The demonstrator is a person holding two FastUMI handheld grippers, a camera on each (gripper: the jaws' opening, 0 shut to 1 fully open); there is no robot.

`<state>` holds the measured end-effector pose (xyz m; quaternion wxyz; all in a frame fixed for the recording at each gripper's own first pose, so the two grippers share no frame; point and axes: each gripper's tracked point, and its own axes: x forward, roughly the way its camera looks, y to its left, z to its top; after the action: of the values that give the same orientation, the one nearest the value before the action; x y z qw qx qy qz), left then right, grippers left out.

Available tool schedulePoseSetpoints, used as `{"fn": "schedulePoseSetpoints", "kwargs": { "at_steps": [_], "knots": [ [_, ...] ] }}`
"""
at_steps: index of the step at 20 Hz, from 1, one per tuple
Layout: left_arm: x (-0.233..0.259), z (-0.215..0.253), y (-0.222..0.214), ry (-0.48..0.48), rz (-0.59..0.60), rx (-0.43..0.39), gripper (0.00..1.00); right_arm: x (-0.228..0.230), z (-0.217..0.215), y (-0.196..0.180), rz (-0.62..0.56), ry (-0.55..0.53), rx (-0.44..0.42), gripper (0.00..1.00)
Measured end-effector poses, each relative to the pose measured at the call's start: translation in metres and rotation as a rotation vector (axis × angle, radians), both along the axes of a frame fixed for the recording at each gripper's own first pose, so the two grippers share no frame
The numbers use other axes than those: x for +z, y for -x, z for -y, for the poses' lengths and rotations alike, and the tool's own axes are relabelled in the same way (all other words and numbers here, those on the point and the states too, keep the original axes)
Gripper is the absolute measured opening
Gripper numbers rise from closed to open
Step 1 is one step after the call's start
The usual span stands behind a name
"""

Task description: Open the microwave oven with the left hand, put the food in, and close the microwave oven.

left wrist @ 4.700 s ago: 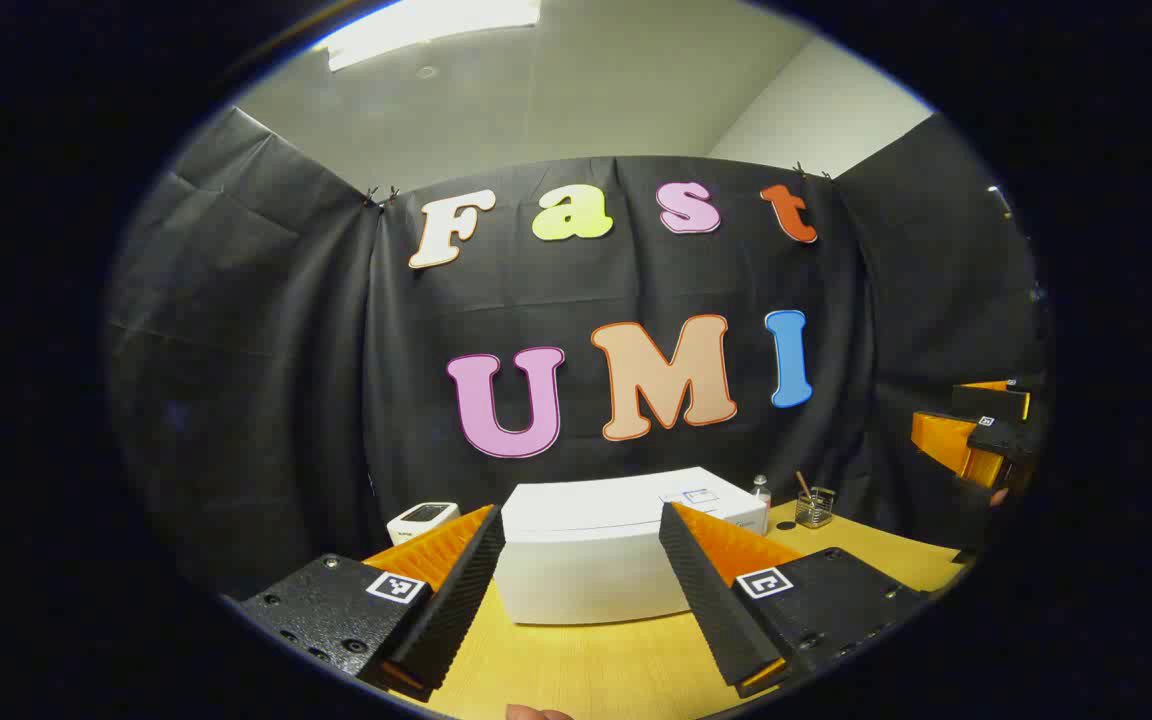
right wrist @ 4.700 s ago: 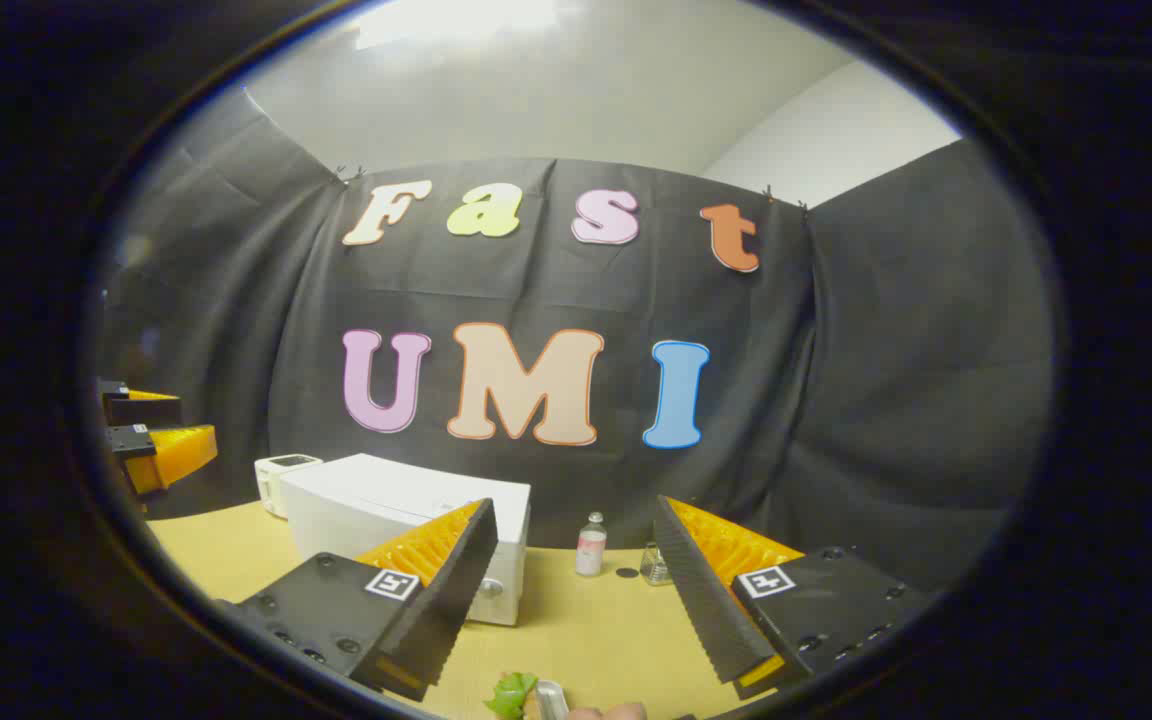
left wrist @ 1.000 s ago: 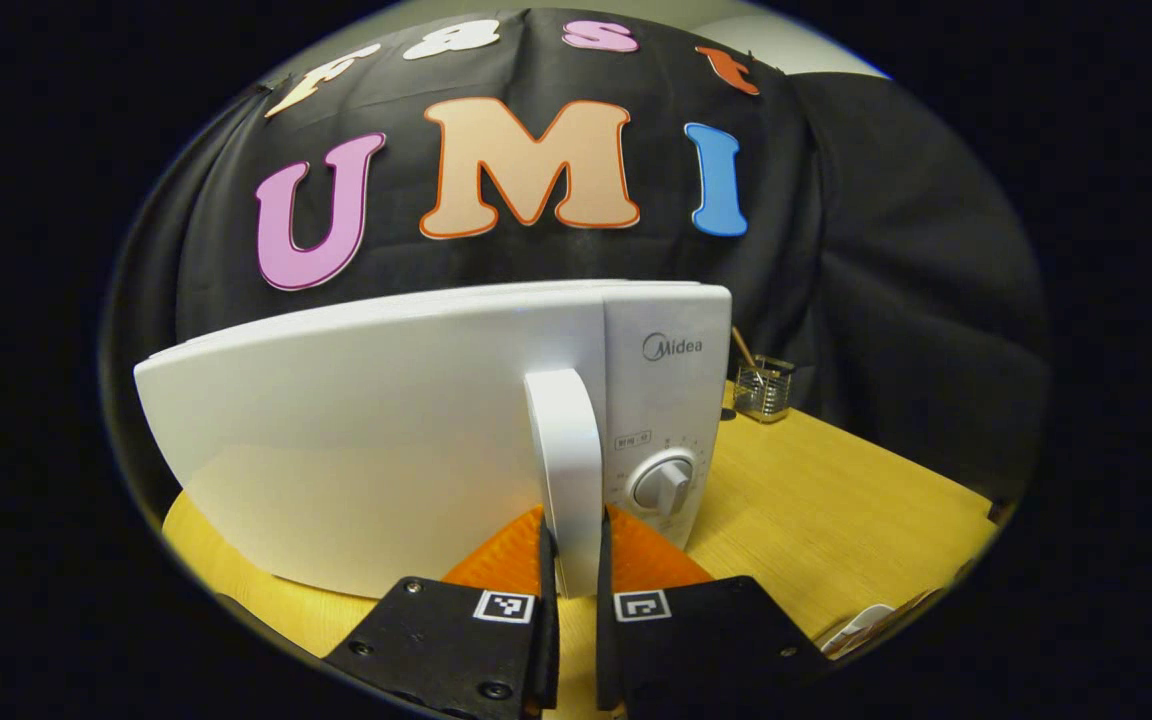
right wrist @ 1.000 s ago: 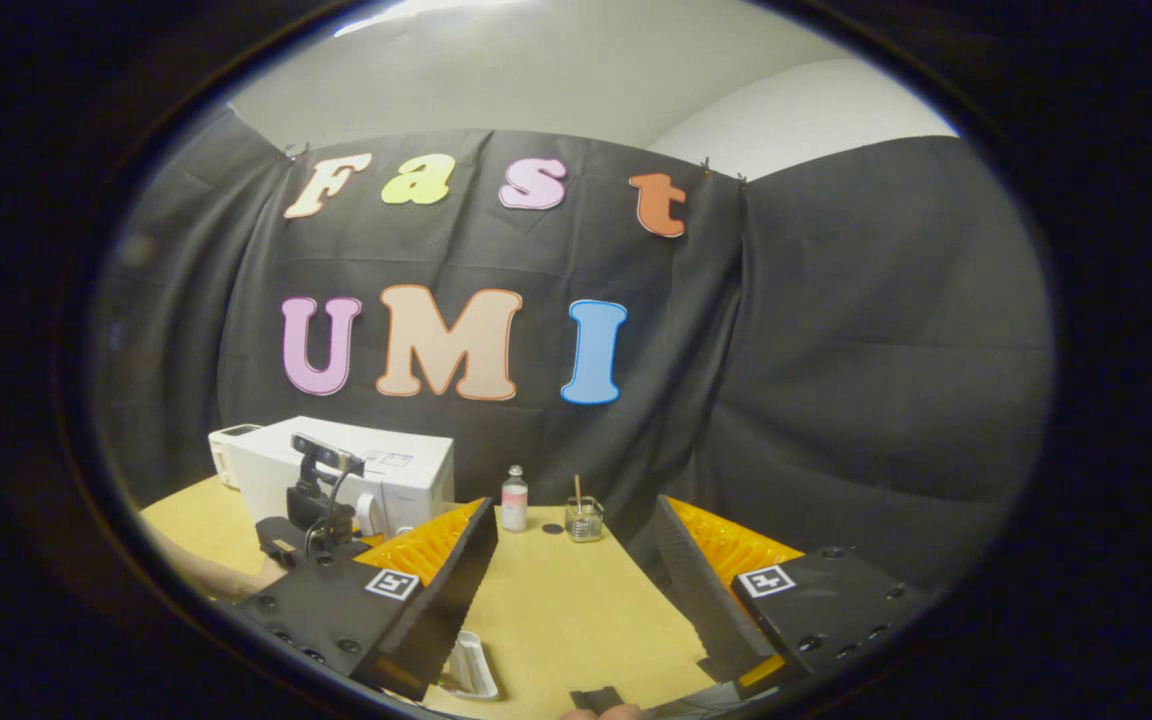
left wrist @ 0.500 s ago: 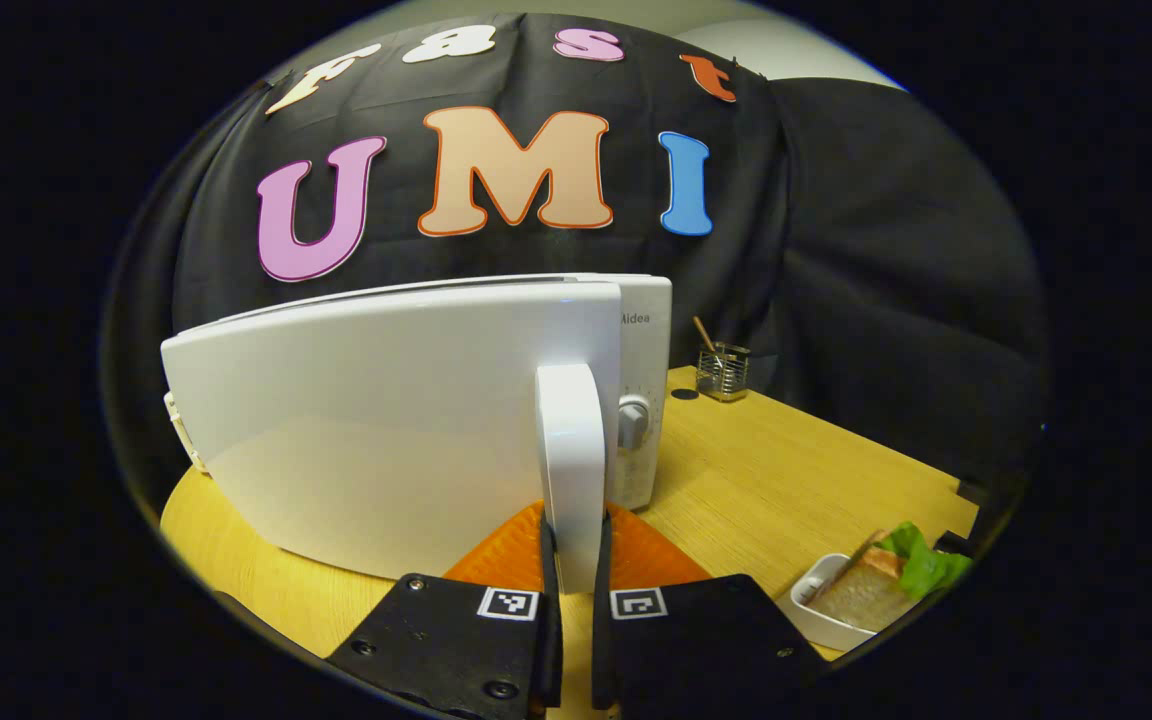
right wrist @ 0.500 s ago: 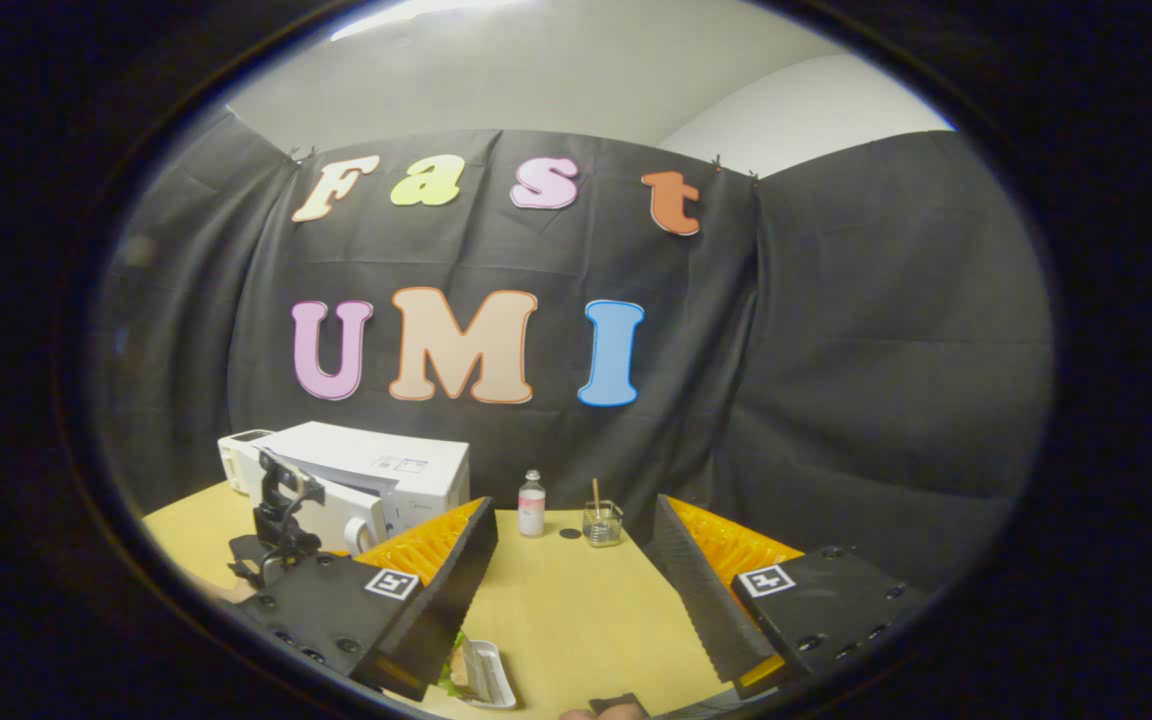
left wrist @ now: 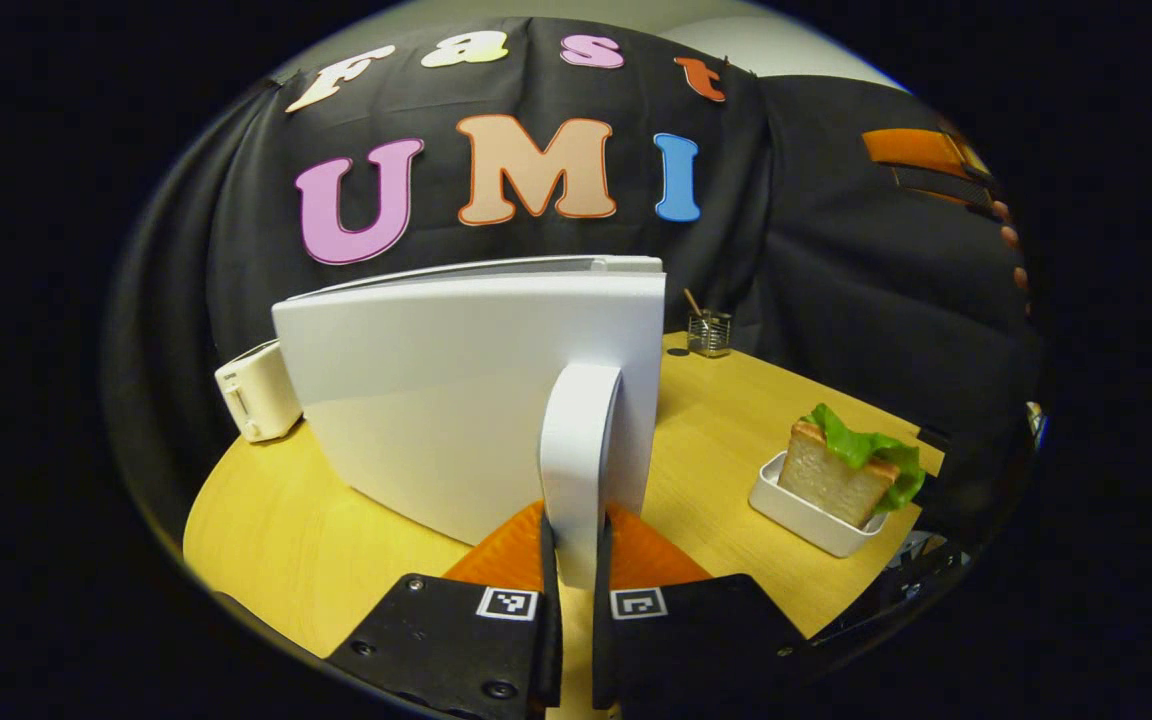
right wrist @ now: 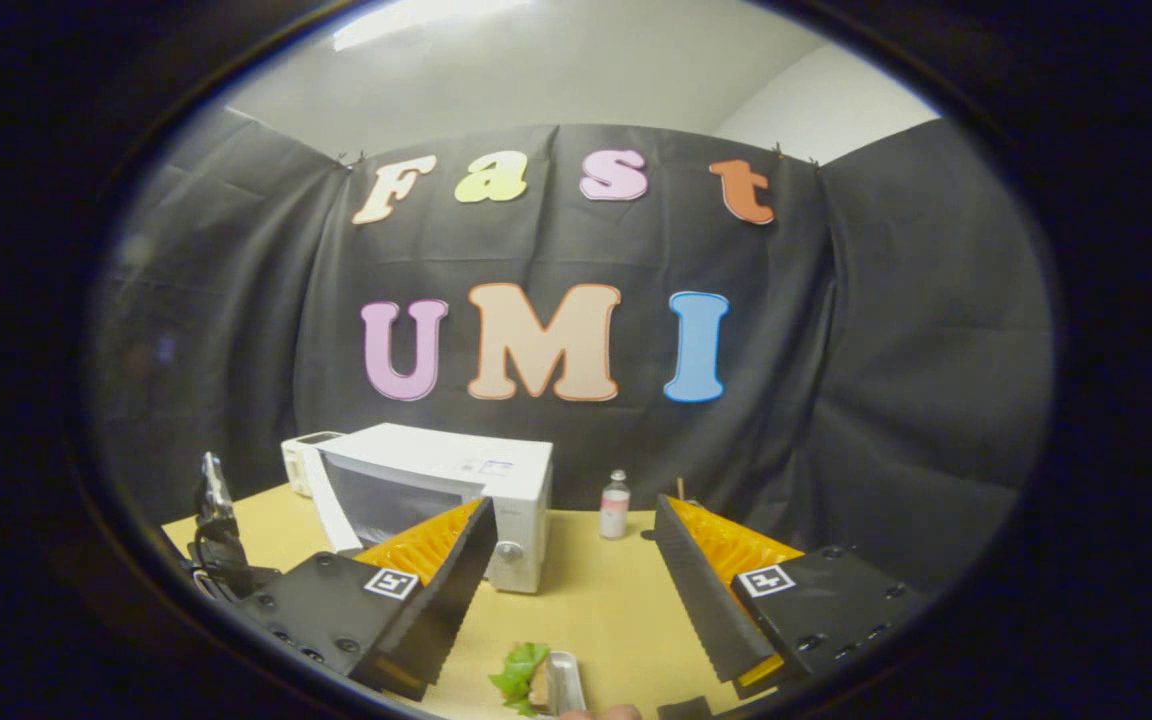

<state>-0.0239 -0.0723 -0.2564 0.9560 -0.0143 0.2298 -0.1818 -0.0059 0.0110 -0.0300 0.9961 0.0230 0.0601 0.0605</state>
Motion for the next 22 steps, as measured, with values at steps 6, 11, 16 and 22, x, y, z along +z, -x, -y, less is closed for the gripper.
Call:
{"fn": "schedulePoseSetpoints", "kwargs": {
  "at_steps": [6, 11, 16, 22],
  "knots": [
    [-0.002, -0.079, 0.042, -0.047, -0.038, 0.172, 0.12, -0.003, -0.040, -0.006, -0.002, -0.019, 0.084, 0.96],
    [-0.008, -0.155, 0.064, -0.098, -0.067, 0.339, 0.12, -0.004, -0.068, -0.008, -0.005, -0.046, 0.133, 0.99],
    [-0.008, -0.182, 0.069, -0.060, -0.083, 0.339, 0.11, -0.004, -0.093, -0.008, -0.011, -0.071, 0.153, 0.97],
    [-0.008, -0.193, 0.067, -0.034, -0.078, 0.355, 0.21, -0.009, -0.104, -0.002, -0.024, -0.060, 0.161, 0.96]
  ]
}}
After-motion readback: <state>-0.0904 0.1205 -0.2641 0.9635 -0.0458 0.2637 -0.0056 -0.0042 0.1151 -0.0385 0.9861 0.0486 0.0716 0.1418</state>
